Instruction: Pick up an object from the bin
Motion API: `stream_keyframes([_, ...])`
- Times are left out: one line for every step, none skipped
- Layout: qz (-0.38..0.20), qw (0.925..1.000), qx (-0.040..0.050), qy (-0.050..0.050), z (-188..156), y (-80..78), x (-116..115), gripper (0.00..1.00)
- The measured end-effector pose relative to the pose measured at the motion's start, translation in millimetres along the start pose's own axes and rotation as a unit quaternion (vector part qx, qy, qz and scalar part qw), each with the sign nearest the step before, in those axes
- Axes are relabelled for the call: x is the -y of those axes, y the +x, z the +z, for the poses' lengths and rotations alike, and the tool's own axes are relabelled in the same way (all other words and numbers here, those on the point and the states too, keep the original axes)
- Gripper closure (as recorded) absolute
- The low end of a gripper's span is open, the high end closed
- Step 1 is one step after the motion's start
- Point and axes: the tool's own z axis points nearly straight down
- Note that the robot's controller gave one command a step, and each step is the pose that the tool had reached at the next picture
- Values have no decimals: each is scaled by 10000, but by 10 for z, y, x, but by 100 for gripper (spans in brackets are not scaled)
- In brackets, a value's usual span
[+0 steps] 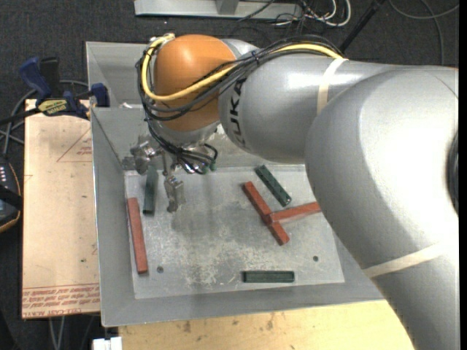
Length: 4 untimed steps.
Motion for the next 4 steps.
stream_keyframes([-2084, 9780, -24, 25, 430, -44, -216, 0])
stream_keyframes([-2063, 9785, -18, 1, 426, -46, -202, 0])
stream_keyframes([-2064, 9785, 0, -9, 424, -53, -216, 100])
stream_keyframes([-2057, 9786, 47, 14, -682, -85, -218, 100])
